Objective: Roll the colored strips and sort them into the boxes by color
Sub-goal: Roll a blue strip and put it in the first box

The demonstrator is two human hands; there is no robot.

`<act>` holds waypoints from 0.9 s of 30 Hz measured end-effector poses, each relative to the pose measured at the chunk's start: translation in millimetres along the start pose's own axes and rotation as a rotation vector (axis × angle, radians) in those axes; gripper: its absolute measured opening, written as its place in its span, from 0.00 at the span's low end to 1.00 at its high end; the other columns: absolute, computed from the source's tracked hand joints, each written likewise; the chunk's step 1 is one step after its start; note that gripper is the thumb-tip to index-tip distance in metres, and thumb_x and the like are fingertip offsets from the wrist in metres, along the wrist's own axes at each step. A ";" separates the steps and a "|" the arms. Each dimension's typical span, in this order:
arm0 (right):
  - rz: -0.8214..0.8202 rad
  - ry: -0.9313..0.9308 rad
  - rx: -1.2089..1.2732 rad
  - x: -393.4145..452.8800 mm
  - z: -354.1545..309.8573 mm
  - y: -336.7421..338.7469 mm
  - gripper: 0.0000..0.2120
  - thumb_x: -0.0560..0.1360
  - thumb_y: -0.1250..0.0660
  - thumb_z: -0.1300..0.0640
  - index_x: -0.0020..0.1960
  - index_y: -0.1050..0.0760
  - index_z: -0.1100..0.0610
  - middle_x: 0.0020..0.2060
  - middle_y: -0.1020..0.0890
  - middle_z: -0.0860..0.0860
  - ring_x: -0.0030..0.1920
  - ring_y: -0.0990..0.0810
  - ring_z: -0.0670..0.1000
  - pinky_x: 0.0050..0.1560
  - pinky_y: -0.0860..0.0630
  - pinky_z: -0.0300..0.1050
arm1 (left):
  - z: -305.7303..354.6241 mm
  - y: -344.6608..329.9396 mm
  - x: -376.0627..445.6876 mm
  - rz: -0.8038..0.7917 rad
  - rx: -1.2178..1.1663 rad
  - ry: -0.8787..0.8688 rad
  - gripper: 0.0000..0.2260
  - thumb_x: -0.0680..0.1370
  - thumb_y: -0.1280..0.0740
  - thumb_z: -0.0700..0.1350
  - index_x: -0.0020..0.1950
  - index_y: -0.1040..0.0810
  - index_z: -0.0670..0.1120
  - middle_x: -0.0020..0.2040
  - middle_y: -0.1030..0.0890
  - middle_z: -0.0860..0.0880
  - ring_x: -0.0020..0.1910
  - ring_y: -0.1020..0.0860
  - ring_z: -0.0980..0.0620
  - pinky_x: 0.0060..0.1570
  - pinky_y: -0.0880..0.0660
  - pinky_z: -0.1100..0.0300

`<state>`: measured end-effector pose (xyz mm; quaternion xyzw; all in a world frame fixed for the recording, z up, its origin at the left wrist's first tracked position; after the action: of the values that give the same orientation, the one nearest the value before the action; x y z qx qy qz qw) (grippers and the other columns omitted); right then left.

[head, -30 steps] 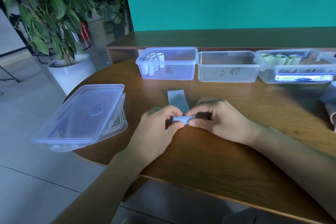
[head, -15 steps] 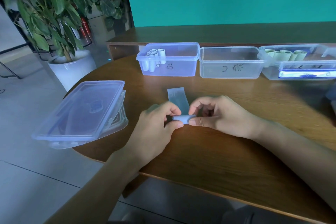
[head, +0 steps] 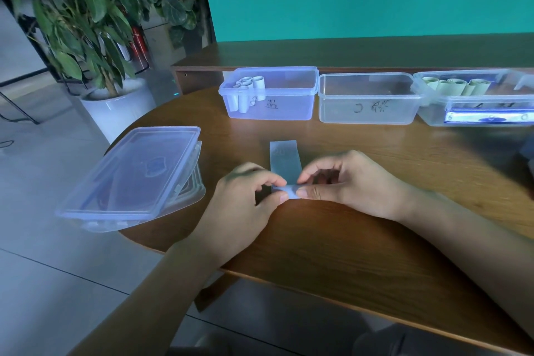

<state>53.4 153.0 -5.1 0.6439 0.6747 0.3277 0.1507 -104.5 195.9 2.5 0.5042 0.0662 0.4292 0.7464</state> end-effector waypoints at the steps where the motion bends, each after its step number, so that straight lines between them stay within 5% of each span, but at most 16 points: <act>1: 0.007 0.010 -0.022 -0.1 -1.0 0.5 0.08 0.75 0.25 0.50 0.52 0.15 0.51 0.43 0.15 0.44 0.41 0.19 0.45 0.43 0.26 0.35 | -0.8 -1.1 0.4 -0.008 -0.002 0.002 0.09 0.78 0.31 0.52 0.58 0.18 0.55 0.53 0.24 0.61 0.49 0.27 0.66 0.46 0.34 0.75; 6: 0.096 0.099 -0.159 1.3 -5.6 7.8 0.10 0.74 0.26 0.47 0.51 0.13 0.51 0.46 0.20 0.46 0.47 0.19 0.49 0.48 0.22 0.41 | -4.1 -7.6 6.3 -0.032 0.035 0.004 0.11 0.79 0.32 0.52 0.61 0.19 0.56 0.51 0.25 0.61 0.47 0.27 0.65 0.45 0.36 0.76; 12: 0.157 0.168 -0.249 1.1 -12.5 7.2 0.09 0.76 0.26 0.51 0.54 0.15 0.51 0.50 0.19 0.43 0.54 0.20 0.45 0.54 0.28 0.31 | -9.1 -6.3 13.6 0.011 0.044 -0.030 0.12 0.80 0.34 0.53 0.61 0.17 0.52 0.54 0.21 0.55 0.50 0.26 0.61 0.47 0.36 0.77; 21: 0.122 0.098 -0.198 11.1 1.8 6.4 0.09 0.77 0.27 0.50 0.56 0.16 0.51 0.49 0.17 0.42 0.50 0.18 0.46 0.50 0.24 0.40 | -10.8 -1.4 17.4 0.045 -0.031 -0.012 0.08 0.78 0.29 0.50 0.57 0.18 0.56 0.49 0.22 0.61 0.50 0.26 0.65 0.44 0.33 0.77; 27: 0.221 0.179 -0.330 9.5 -4.3 8.0 0.10 0.78 0.29 0.52 0.58 0.15 0.52 0.52 0.19 0.43 0.55 0.21 0.41 0.55 0.29 0.30 | -13.8 -7.3 24.3 0.022 -0.008 -0.018 0.08 0.79 0.32 0.50 0.58 0.19 0.55 0.52 0.22 0.59 0.48 0.25 0.61 0.46 0.34 0.72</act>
<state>55.7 160.8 5.3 0.6488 0.5480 0.5042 0.1567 -92.6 221.7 -2.0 0.5058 0.0524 0.4330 0.7442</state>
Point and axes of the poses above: each hand's wrist, its own x-axis towards the middle knuckle, its own y-axis out of the back of the hand, z = x × y, the point moved 9 cm from there along x, towards the middle knuckle
